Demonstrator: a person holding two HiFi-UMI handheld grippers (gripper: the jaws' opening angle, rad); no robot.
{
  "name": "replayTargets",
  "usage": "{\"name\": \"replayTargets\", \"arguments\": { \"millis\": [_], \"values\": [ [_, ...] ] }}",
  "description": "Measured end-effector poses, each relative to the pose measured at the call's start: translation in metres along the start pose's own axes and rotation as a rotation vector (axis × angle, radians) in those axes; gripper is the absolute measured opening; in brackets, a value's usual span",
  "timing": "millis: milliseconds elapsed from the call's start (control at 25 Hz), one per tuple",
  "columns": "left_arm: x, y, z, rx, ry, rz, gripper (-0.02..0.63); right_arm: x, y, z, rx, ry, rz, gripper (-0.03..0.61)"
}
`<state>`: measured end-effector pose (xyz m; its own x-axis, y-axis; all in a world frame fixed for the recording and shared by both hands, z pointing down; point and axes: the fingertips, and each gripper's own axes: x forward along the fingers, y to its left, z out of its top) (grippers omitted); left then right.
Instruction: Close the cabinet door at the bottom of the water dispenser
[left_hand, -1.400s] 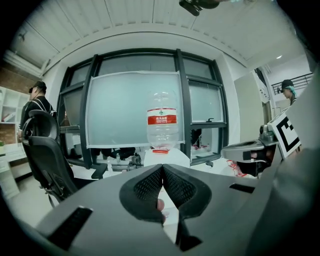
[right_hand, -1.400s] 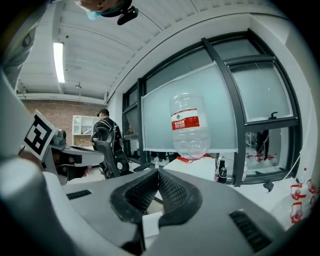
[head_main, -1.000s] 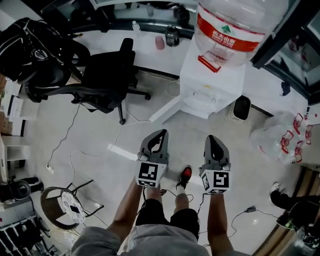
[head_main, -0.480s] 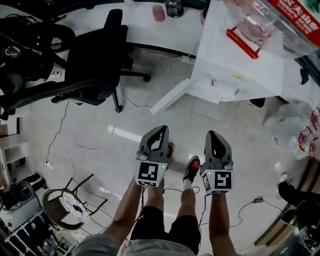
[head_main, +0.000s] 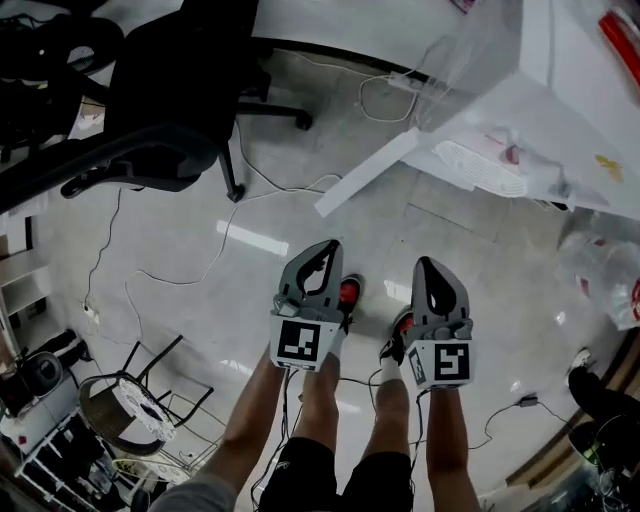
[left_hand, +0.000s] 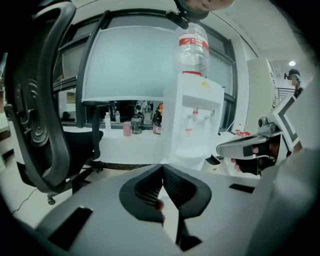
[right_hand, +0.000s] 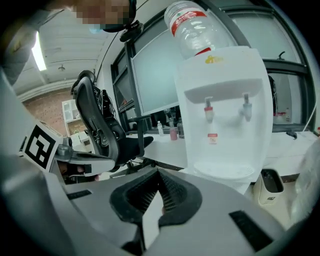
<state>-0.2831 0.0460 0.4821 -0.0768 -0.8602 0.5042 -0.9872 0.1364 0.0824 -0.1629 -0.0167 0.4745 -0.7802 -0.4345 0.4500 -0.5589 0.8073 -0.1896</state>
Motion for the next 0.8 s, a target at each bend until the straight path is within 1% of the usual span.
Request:
{"name": "replayTargets", "arguments": {
  "millis": [320,440,520,600,720,760,800],
  "values": [
    [0.021,0.028,-0.076,-0.028,0.056,0.011,0.023,0.046,0.021,-0.061,-0.009,0.05,0.043,0.018],
    [0.031,0.039,-0.095,-0.077,0.061,-0.004,0.023,0.057,0.025,-0.076,-0.003,0.069,0.051,0.018],
    [0.036,0.046,-0.103,-0.085,0.063,-0.015,0.025,0.063,0.027,-0.084,-0.002,0.08,0.053,0.018],
    [0.042,0.052,-0.109,-0.065,0.077,-0.017,0.025,0.067,0.028,-0.09,0.002,0.092,0.05,0.018],
    [0.053,0.06,-0.122,-0.005,0.121,-0.01,0.026,0.073,0.027,-0.097,0.009,0.11,0.04,0.018],
    [0.058,0.062,-0.127,0.02,0.139,-0.012,0.048,0.075,0.027,-0.098,0.011,0.115,0.037,0.018],
    [0.061,0.063,-0.131,0.045,0.155,-0.016,0.108,0.077,0.028,-0.1,0.012,0.12,0.035,0.018]
  ]
}}
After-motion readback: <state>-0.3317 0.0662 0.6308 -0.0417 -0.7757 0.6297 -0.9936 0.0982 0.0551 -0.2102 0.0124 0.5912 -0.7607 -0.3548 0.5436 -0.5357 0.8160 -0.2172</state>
